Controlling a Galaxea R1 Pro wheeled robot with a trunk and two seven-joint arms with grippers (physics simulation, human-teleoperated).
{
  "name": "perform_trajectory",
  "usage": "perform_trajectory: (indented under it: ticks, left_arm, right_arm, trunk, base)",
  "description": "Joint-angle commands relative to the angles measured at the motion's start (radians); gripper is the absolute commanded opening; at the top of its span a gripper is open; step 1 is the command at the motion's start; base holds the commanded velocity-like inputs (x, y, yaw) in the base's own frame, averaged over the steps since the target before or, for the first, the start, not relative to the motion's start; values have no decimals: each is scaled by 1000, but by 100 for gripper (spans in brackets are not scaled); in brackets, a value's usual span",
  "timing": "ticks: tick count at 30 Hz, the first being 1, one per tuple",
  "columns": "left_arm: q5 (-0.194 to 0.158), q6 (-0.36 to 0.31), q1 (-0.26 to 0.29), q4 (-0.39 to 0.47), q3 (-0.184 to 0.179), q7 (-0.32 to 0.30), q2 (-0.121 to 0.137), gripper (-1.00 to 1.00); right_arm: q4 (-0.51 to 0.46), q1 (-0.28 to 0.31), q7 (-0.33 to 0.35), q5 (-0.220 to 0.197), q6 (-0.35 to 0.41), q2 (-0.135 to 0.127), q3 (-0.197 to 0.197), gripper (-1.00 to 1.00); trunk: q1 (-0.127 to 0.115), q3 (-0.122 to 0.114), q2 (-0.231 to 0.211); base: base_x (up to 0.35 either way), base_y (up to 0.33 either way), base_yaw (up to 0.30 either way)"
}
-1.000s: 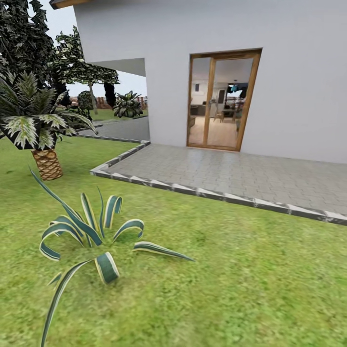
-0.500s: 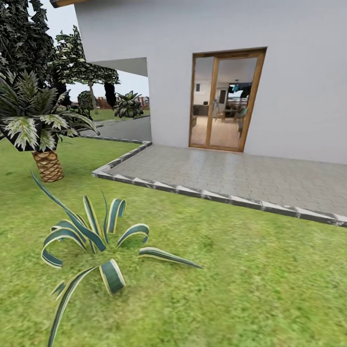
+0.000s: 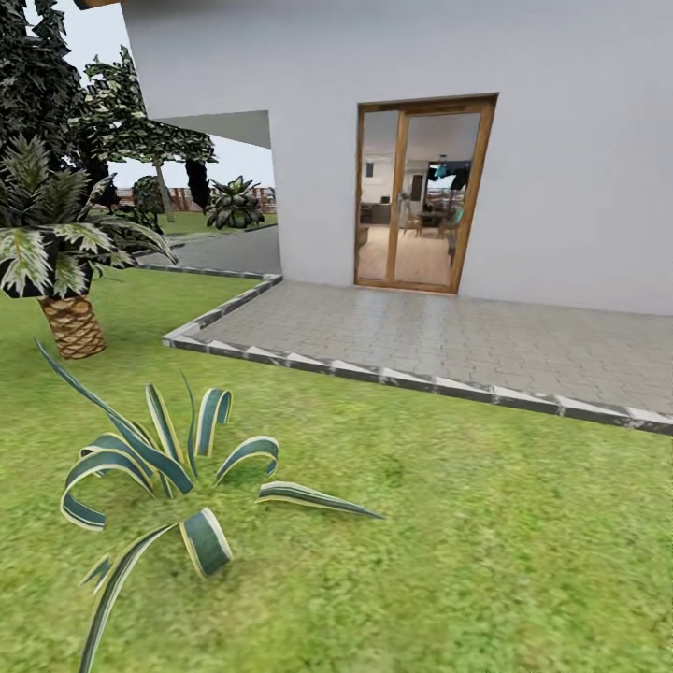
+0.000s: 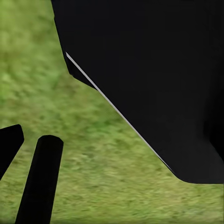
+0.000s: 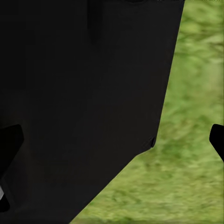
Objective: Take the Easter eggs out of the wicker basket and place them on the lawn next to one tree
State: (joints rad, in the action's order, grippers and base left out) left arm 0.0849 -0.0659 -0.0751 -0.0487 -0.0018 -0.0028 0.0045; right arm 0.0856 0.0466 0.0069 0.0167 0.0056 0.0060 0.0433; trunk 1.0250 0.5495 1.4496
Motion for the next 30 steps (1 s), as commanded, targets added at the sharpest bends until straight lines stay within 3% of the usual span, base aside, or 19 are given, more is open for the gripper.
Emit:
perform_trajectory:
  ticks: [1,7,23,30]
  left_arm:
    - [9,-3,0,1,0,0,0,100]
    - [8,-6,0,-1,1,-5,0,100]
    - [7,-6,0,0,2,-5,0,100]
    - [9,-2,0,1,2,0,0,100]
  right_arm:
    - [2,2,1,2,1,0,4,100]
    - [2,2,1,2,1,0,4,100]
    - [2,1,1,2,1,0,4,100]
    - [2,1,1,2,1,0,4,100]
  trunk:
    - [0,1,0]
    - [0,1,0]
    - [0,1,0]
    - [0,1,0]
  base:
    - [0,0,-3]
    - [0,107,-1]
    - [-61,315,0]
    - [-9,43,0]
